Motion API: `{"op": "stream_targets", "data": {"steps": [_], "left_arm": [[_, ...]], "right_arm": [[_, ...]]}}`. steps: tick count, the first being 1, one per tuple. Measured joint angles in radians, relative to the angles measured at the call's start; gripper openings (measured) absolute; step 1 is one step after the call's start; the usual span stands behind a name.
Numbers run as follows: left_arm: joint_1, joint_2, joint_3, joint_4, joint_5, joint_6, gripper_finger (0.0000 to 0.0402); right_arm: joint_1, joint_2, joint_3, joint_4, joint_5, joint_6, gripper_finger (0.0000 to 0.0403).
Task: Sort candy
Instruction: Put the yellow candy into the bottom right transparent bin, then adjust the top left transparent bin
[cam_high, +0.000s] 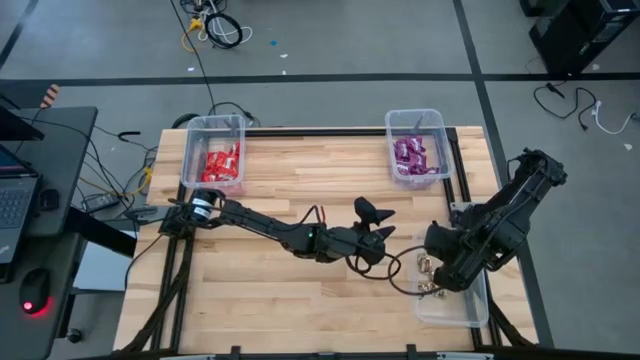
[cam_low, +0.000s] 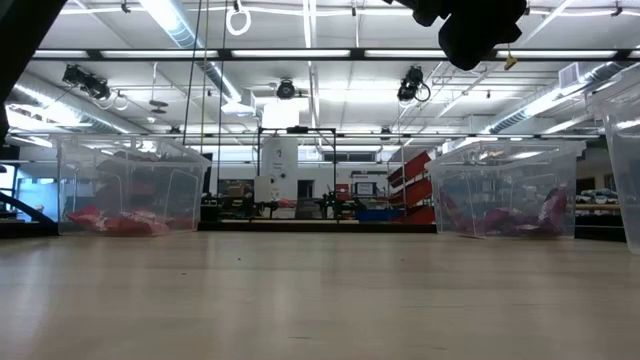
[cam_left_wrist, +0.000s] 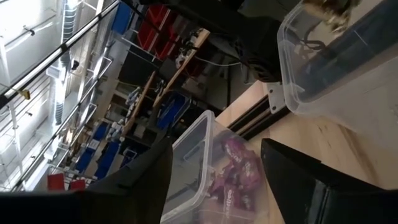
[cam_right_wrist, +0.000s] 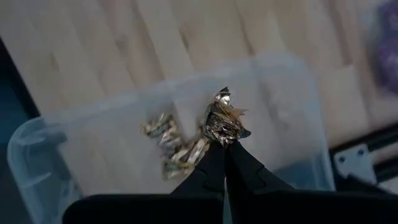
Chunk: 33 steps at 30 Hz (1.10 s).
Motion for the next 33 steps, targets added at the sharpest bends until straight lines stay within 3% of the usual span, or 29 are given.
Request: {"op": "stream_targets", "data": {"steps": [8,11,16,23,33], "left_arm": [[-0.003,0.0,0.0,-0.03,-0.024,-0.001,0.025],[-0.006,0.0,0.0,-0.045,-0.053,-0.001,0.025],[-0.015,0.0,0.0,-0.075,-0.072,-0.001,0.025],[-0.016,0.0,0.0,-0.088,-0.072,-0.007,0.025],[-0.016,0.0,0.0,-0.088,-0.072,-0.008,0.025]], "right_arm": [[0.002,0.001,-0.009,0.005,-0.152,-0.002,0.0002],[0.003,0.001,-0.067,0.028,-0.269,-0.029,0.0001],[0.021,0.003,-0.2,0.173,-0.364,-0.044,0.0002],[0.053,0.003,-0.296,0.26,-0.363,-0.002,0.0006],[0.065,0.002,-0.296,0.239,-0.324,0.056,0.0072]]}}
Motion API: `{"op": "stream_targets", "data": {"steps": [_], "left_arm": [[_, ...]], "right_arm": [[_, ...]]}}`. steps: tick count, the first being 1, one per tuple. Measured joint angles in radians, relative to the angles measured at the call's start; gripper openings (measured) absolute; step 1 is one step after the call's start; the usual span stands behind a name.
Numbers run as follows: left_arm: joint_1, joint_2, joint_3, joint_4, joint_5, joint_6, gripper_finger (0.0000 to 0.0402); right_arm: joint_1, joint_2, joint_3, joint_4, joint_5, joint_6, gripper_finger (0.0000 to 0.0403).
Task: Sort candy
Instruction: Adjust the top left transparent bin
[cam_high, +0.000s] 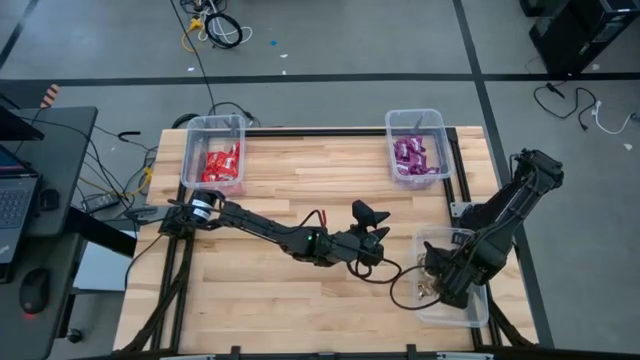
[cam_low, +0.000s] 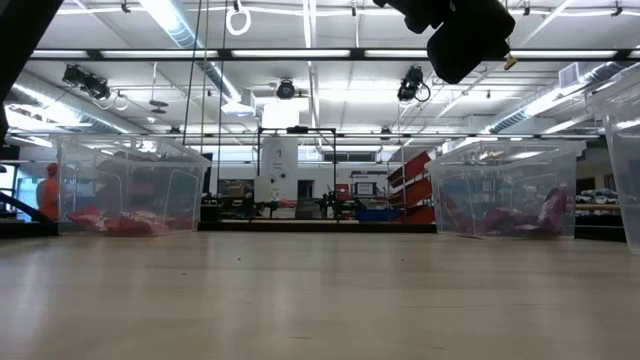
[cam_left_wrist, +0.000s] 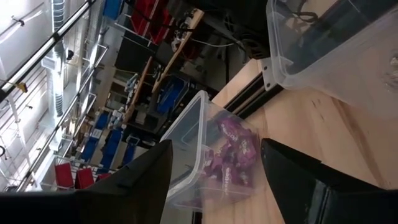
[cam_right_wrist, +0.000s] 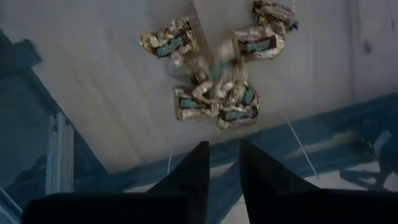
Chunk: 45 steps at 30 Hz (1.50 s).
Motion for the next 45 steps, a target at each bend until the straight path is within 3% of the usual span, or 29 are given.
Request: {"op": "stream_targets", "data": {"steps": [7,12,19,27,31,37,42,45], "left_arm": [[-0.027,-0.039,0.0,-0.052,-0.065,0.004,0.025],[-0.043,-0.157,-0.009,-0.205,-0.016,-0.096,0.025],[-0.059,-0.45,-0.179,-0.271,0.215,-0.246,0.025],[-0.132,-0.785,-0.414,-0.3,0.248,-0.304,0.025],[-0.16,-0.933,-0.523,-0.371,0.148,-0.36,0.025],[-0.165,-1.069,-0.643,-0.558,-0.015,-0.543,0.025],[-0.162,-1.134,-0.706,-0.764,-0.205,-0.674,0.025],[-0.153,-1.178,-0.734,-0.901,-0.232,-0.808,0.025]], "right_arm": [[0.001,-0.002,0.124,-0.087,0.039,0.071,0.0079],[0.013,-0.003,0.305,-0.123,0.303,0.025,0.0069],[-0.01,-0.003,0.436,-0.007,0.712,-0.287,0.0059],[-0.148,0.003,0.445,0.37,0.822,-0.723,0.0053],[-0.247,0.023,0.445,0.53,0.826,-0.815,0.0051],[-0.391,0.052,0.445,0.701,0.828,-0.823,0.0051],[-0.493,0.097,0.445,0.733,0.822,-0.891,0.0048],[-0.558,0.124,0.445,0.732,0.812,-0.894,0.0039]]}}
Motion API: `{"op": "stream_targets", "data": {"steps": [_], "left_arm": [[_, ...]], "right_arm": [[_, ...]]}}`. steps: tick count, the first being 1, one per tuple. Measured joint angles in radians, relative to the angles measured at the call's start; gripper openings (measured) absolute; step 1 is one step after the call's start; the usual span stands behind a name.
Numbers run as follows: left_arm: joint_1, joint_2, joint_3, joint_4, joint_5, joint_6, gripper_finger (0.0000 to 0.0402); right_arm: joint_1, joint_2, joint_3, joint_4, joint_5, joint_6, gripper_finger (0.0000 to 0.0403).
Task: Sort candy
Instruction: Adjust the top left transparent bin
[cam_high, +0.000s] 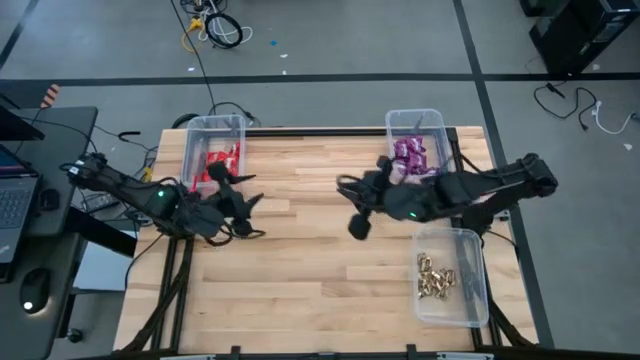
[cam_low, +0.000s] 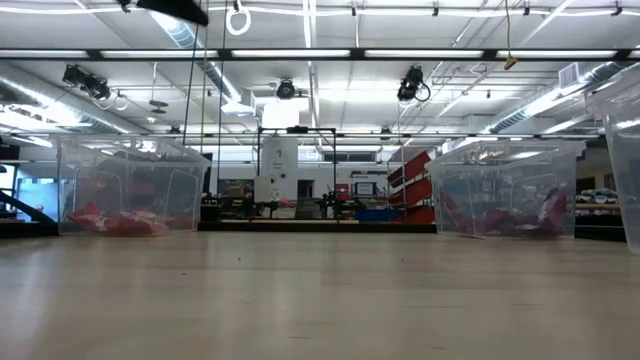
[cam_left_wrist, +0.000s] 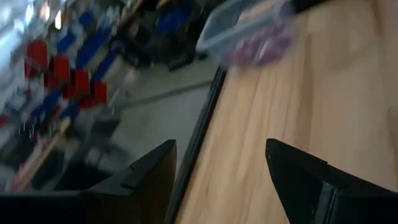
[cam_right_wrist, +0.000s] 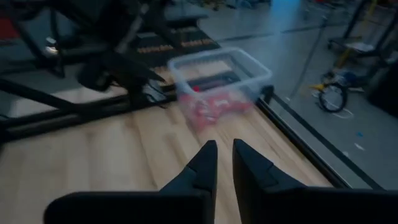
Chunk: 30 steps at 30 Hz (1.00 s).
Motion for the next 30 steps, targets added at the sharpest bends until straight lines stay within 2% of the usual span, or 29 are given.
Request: {"op": "stream_targets", "data": {"steps": [2,6,9,14,19,22,25,30], "left_arm": [[0.017,-0.03,-0.017,-0.105,-0.007,-0.117,0.0247],[0.046,-0.07,-0.048,-0.337,-0.065,-0.357,0.0228],[0.057,-0.083,-0.069,-0.441,-0.093,-0.456,0.0206],[0.058,-0.086,-0.109,-0.479,-0.1,-0.467,0.0145],[0.092,-0.091,-0.138,-0.519,-0.15,-0.474,0.0026],[0.144,-0.107,-0.14,-0.522,-0.161,-0.483,0.0006],[0.209,-0.139,-0.14,-0.547,-0.094,-0.474,0.0003],[0.318,-0.234,-0.14,-0.54,0.134,-0.415,0.0001]], "right_arm": [[-0.043,0.02,0.0,-0.011,-0.031,-0.011,0.0028],[-0.136,0.051,0.0,-0.058,-0.165,-0.049,0.0004],[-0.198,0.054,0.0,-0.127,-0.206,-0.04,0.0004],[-0.284,0.043,0.0,-0.325,-0.208,0.022,0.0001],[-0.343,0.037,0.0,-0.57,-0.209,0.183,0.0],[-0.35,0.037,0.0,-0.64,-0.209,0.257,0.0],[-0.339,0.037,0.0,-0.644,-0.22,0.284,0.0],[-0.327,0.037,0.0,-0.617,-0.236,0.29,0.0]]}}
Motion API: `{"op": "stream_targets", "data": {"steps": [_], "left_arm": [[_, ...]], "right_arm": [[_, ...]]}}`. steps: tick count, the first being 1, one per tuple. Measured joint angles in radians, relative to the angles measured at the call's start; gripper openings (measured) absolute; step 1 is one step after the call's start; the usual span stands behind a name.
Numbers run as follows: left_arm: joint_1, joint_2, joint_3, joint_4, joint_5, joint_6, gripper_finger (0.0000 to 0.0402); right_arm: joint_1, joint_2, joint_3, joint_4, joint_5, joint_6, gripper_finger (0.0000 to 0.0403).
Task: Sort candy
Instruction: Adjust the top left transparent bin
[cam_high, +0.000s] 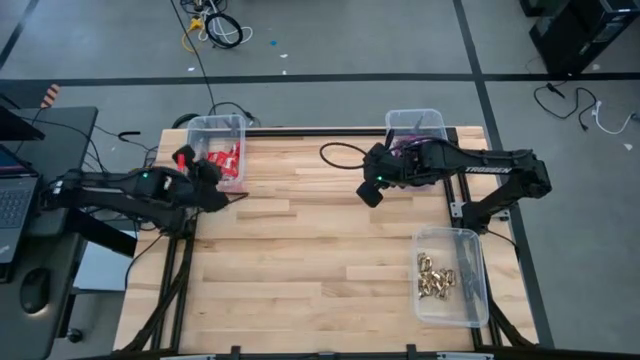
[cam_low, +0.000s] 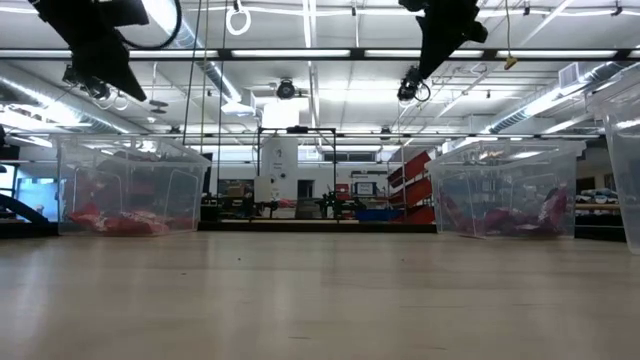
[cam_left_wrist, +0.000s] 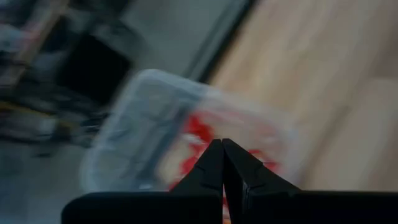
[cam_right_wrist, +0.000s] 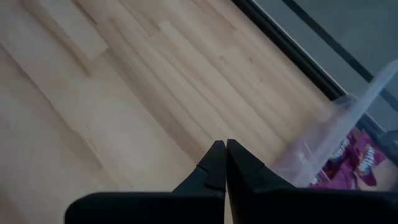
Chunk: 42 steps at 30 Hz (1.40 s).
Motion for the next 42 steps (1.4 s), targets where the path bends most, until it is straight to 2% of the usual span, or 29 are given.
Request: {"op": "stream_targets", "data": {"steps": [3,7,13,24,31,42], "left_arm": [[0.043,-0.042,0.0,0.063,0.147,0.081,0.0001],[0.103,-0.055,0.0,0.104,0.264,0.16,0.0001],[0.193,-0.045,-0.033,0.285,0.442,0.333,0.0],[0.479,0.007,-0.043,0.285,0.438,0.376,0.0],[0.618,0.089,-0.043,0.34,0.6,0.497,0.0],[0.735,0.195,-0.043,0.364,0.714,0.546,0.0]], "right_arm": [[0.0,0.0,0.0,0.031,0.0,-0.002,0.0],[0.0,0.0,0.0,0.073,0.008,-0.049,0.0],[0.0,0.0,0.0,0.15,0.028,-0.133,0.0],[0.0,0.0,0.0,0.169,0.028,-0.185,0.0],[0.0,0.0,0.0,0.176,0.028,-0.212,0.0],[0.0,0.0,0.0,0.176,0.028,-0.241,0.0]]}}
